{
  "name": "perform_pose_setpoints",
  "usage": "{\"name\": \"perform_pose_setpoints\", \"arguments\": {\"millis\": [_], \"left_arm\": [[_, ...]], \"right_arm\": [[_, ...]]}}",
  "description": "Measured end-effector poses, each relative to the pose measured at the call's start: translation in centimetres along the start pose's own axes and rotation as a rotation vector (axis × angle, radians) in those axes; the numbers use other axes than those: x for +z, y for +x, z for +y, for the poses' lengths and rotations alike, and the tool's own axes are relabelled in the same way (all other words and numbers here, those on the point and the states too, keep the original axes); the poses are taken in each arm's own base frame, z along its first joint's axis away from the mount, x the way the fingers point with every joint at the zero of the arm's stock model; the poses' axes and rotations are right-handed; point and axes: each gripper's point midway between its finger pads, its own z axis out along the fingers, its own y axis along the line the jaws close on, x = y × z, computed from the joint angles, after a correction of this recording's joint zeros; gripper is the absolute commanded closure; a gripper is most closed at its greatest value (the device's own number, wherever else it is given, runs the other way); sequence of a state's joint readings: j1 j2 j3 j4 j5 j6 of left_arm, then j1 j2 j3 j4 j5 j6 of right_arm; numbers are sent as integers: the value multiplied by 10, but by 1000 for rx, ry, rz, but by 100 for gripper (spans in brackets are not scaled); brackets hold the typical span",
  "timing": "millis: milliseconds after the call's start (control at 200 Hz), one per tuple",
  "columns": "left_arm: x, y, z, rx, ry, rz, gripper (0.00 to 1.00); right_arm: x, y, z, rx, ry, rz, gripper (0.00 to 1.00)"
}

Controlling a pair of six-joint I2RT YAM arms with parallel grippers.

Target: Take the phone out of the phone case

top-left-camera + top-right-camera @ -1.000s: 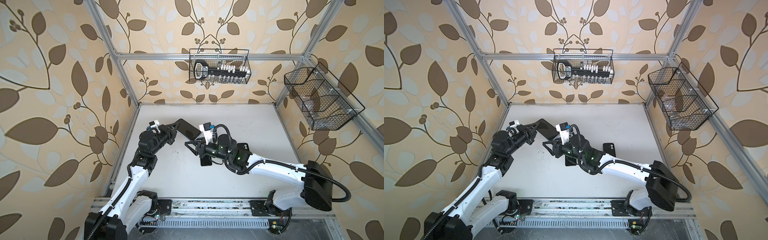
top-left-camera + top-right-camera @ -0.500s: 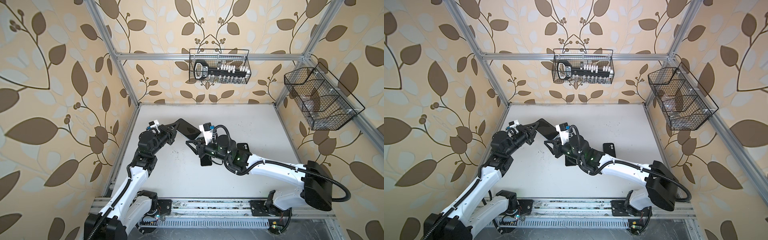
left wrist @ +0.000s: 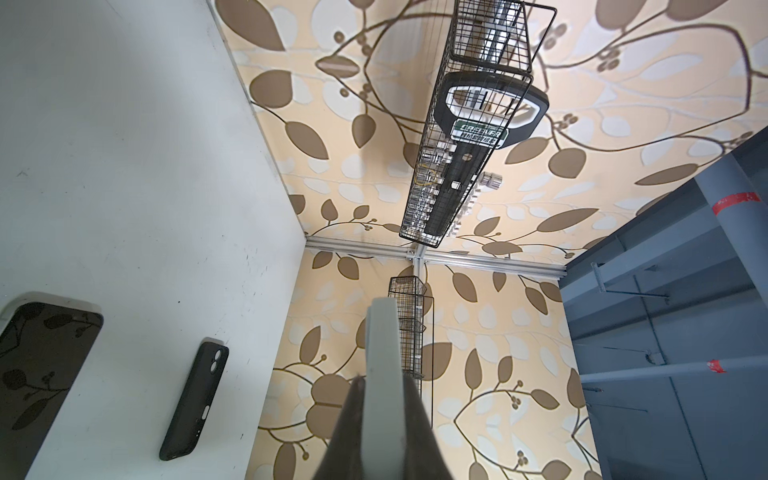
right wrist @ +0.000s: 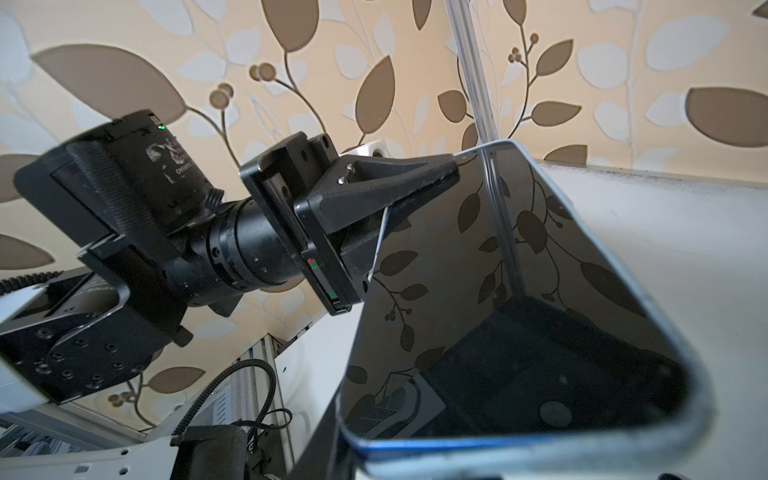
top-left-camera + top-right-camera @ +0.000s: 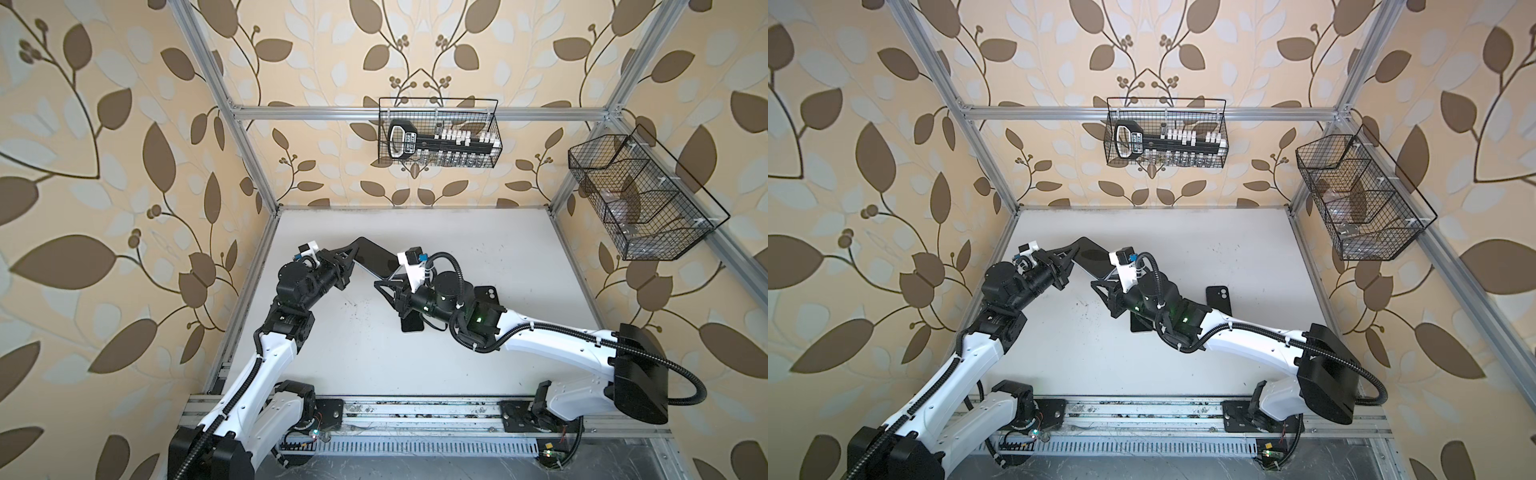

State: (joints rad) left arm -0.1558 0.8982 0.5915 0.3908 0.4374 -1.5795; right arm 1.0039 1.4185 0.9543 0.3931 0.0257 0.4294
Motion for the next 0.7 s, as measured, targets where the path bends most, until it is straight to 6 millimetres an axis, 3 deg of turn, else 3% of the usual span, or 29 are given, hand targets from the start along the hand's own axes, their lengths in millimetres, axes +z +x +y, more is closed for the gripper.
{"name": "perform_pose_setpoints", "arguments": {"millis": [470,700], "left_arm": [[0,0,1,-46,-3,0,100],[1,2,-1,-37,0,15,100]], "right_arm": [[-2,-2,-3,-91,19,-6,75],[-11,-3,-14,-69,2,30,53]]}}
